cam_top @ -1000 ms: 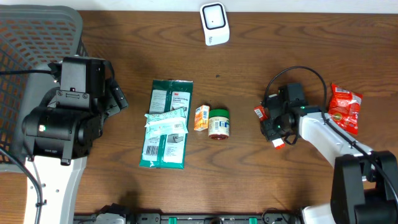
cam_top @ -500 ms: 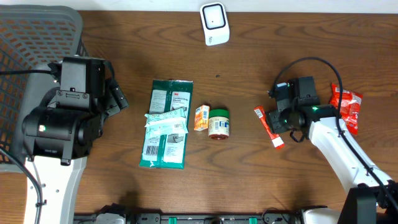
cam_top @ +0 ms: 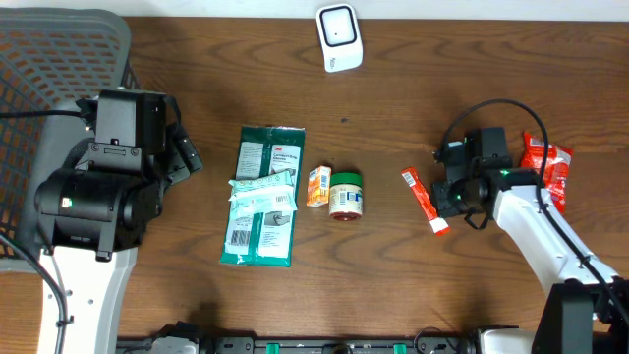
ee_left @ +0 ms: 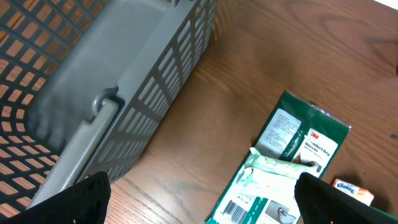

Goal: Scan the item barcode

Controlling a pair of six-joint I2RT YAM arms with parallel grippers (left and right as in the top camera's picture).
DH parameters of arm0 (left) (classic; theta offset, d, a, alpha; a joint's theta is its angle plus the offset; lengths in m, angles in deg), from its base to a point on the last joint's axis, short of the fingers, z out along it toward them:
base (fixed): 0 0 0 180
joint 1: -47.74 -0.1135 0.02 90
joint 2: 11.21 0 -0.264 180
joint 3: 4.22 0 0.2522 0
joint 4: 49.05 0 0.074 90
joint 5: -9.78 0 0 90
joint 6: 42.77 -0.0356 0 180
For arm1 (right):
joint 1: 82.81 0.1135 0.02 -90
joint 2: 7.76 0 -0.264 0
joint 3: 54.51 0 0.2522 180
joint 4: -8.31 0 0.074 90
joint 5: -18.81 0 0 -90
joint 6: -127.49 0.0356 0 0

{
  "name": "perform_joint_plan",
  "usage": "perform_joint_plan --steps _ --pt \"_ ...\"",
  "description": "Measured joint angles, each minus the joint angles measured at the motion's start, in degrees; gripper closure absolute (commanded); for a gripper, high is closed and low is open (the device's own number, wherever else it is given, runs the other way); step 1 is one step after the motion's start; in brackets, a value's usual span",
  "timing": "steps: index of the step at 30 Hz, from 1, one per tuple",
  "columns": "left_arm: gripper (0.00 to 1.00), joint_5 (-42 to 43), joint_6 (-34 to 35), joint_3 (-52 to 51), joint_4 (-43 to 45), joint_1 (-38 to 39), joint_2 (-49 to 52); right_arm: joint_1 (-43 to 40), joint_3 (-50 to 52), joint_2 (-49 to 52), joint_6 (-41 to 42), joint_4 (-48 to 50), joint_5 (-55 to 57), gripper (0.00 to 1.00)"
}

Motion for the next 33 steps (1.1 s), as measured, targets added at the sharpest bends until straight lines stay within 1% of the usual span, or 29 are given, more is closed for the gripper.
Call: perform_joint_plan --steps 7,9,12,16,23,29,31,33 --pt "0.05 0.00 0.00 0.00 -0.02 0.00 0.00 0.00 2.82 0.96 -0.11 0.55 -0.92 0.65" --pt "0.05 0.02 0.00 0.00 -0.02 0.00 0.00 0.00 2.89 1.01 -0.28 0.68 -1.73 0.67" --pt "0.05 0.00 0.00 0.00 -0.02 0.00 0.00 0.00 2.89 1.01 -0.90 0.72 -2.67 0.72" --pt "0.05 0.00 0.00 0.00 -0.02 0.00 0.00 0.00 3.06 1.01 -1.18 1.55 -2.95 0.73" --pt "0.05 0.00 0.00 0.00 0.00 0.00 0.00 0.00 6.03 1.01 -1.36 6.88 -3.02 0.73" --pt "0.05 0.00 0.00 0.00 0.00 0.00 0.00 0.00 9.84 1.01 -1.36 11.87 -3.54 0.78" --pt "0.05 0.00 0.00 0.00 0.00 0.00 0.00 0.00 10.86 0.92 -1.36 13.60 -3.74 0.78" --pt "0.05 0.00 0.00 0.00 -0.02 0.00 0.00 0.00 11.58 0.70 -1.38 15.30 -3.89 0.75"
